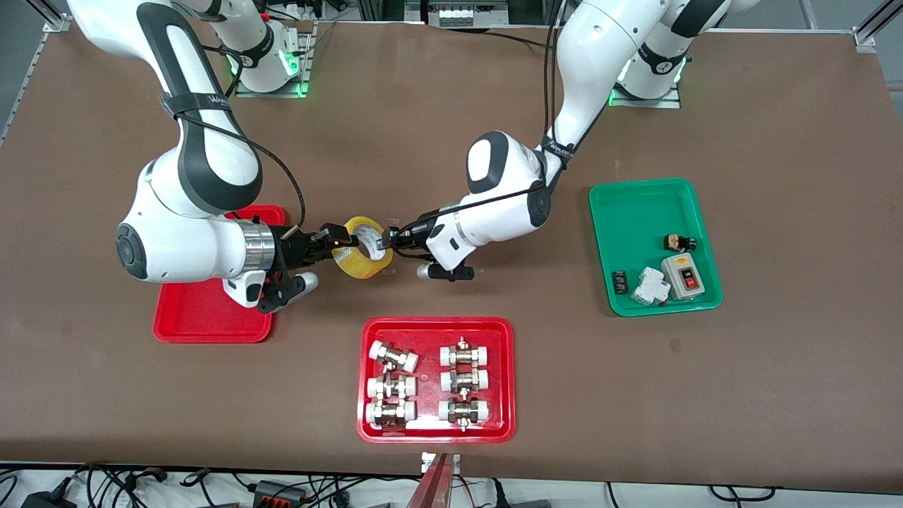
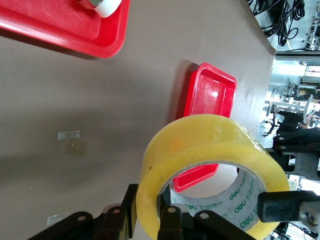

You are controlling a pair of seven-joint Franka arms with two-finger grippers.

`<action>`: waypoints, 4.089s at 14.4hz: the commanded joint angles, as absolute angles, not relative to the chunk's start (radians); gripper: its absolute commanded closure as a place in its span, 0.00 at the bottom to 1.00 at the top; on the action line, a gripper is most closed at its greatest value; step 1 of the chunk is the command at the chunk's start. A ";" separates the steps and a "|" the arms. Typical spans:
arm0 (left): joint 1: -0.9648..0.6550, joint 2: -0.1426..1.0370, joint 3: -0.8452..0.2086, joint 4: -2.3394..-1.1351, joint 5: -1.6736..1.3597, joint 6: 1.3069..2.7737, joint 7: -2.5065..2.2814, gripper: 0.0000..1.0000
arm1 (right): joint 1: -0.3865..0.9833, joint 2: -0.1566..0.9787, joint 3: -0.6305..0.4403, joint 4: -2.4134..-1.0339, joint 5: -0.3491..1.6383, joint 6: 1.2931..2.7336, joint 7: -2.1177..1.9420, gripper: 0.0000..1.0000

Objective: Left arm passes tape to right arm into tray
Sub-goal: 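Close the right gripper on the tape held by the left gripper, then open the left gripper and withdraw it while the right gripper holds tape, then lower the tape into the empty red tray with the right gripper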

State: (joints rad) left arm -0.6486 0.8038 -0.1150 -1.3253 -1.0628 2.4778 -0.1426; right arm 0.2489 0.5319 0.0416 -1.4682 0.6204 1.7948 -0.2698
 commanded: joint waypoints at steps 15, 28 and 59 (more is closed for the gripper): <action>-0.226 0.664 -0.103 -1.304 -0.719 1.884 0.177 0.00 | 0.256 0.538 0.037 -1.445 0.632 1.786 -0.270 0.88; -0.098 0.385 -0.067 -0.971 0.168 1.111 0.331 0.00 | -0.251 0.607 0.031 -1.508 0.586 1.536 -0.345 0.88; -0.048 -0.088 -0.106 -1.556 -0.015 1.362 -0.044 0.00 | -0.246 0.750 0.032 -1.516 0.391 1.779 -0.773 0.00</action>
